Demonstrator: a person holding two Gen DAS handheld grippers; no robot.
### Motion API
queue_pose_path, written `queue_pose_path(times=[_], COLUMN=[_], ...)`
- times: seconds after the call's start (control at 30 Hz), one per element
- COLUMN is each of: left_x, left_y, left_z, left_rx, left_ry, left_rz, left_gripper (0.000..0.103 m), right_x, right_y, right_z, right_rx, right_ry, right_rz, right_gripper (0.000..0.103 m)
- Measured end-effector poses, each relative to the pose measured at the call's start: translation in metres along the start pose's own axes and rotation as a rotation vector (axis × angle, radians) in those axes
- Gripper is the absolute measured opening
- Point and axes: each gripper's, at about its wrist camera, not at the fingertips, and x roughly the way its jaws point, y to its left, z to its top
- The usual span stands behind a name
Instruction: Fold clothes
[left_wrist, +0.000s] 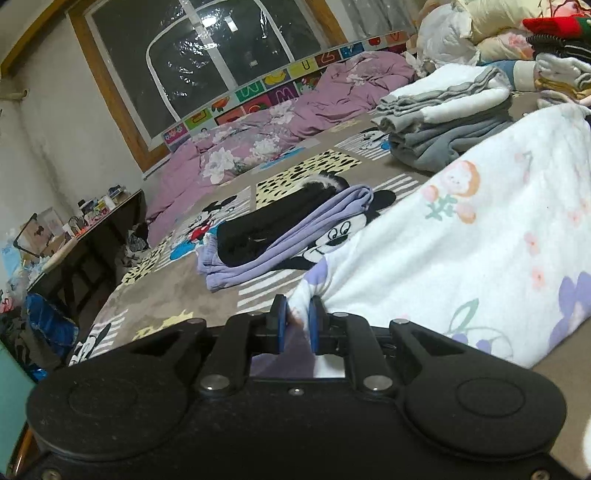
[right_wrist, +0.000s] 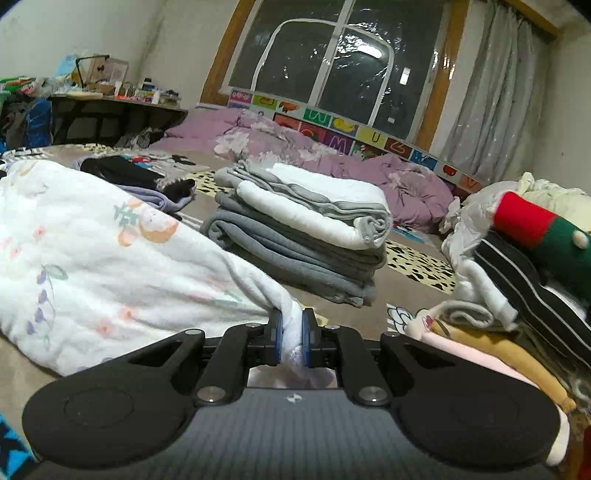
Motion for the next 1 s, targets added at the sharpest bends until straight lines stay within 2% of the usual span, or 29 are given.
queue_pose_path(times=[0.23,0.47,0.63,0.77,0.87,0.93,1.0], left_x=[0.024,0.039,0.043,0.036,0.028,0.022,0.017], left_y=[0.002,0.001,-0.001,-0.001,0.002,0.004,0.006], left_z=[-0.002,-0.006,-0.008,-0.005,-0.001,0.002,0.004], left_rx=[0.006,0.017,0.031,0.039,0.024,0.014,0.004], left_ry=[0.023,0.048,0.063,0.059,0.046,0.038,0.03], left_rz=[0.003,-0.001,0.003,0.018,0.026,0.032,0.038], left_gripper=[0.011,0.011,0.011,0.011,0.014,0.024,0.028], right_x=[0.032,0.057,0.065,0.07,0.066,0.062,0.054], right_y=[-0.006,-0.023,-0.034,-0.057,-0.075,-0.084,-0.091], right_z=[0.009,0.017,0.01,-0.001,-0.008,-0.012,-0.017], right_rx=[-0.001,0.093,0.197,0.367,0.449,0.504,0.565], right_ry=[0.057,0.104,0.137,0.139,0.128,0.115,0.103], right_rz=[0.046,0.107,0.148,0.133,0.096,0.095,0.099], right_gripper=[0.011,0.012,0.013,0.036,0.036,0.036,0.037])
